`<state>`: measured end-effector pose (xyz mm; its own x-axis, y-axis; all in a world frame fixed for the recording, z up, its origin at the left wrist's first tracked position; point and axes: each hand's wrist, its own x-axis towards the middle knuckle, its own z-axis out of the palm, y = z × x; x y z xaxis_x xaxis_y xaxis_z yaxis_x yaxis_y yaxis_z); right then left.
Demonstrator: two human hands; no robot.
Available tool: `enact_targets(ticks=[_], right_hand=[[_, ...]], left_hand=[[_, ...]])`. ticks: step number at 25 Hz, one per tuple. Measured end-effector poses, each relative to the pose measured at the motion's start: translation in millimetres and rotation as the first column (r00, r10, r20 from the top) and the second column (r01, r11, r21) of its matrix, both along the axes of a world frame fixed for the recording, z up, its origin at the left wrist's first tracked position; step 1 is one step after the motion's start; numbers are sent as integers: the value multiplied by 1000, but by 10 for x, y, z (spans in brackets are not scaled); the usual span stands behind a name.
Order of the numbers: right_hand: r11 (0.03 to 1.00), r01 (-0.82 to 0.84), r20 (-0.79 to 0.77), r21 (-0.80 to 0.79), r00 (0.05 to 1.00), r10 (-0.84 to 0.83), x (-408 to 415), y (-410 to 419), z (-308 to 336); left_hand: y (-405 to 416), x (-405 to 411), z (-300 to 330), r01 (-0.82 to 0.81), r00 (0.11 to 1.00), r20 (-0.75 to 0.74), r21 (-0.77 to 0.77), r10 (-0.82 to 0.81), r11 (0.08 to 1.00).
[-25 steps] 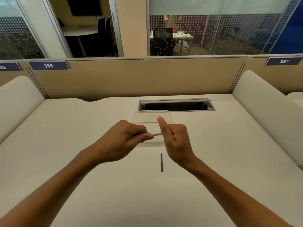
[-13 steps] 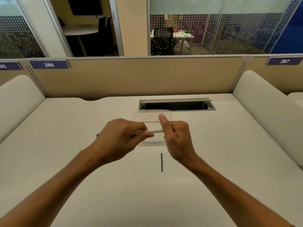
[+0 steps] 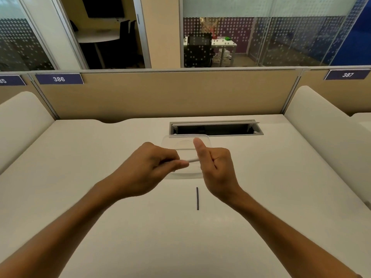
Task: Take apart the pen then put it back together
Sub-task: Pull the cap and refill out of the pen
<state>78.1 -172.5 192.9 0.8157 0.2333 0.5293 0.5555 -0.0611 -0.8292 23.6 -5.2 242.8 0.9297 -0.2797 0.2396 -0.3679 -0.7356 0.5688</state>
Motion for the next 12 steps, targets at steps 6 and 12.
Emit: enact_targets(ticks=[6, 12], right_hand=[[994, 16, 493, -110, 869, 40, 10, -43, -23], [1000, -2, -223, 3, 975, 3, 7, 48, -18]], left_hand=[[83, -30, 125, 91, 869, -441, -301, -223, 949], [11, -73, 1, -109, 969, 243, 275, 41, 955]])
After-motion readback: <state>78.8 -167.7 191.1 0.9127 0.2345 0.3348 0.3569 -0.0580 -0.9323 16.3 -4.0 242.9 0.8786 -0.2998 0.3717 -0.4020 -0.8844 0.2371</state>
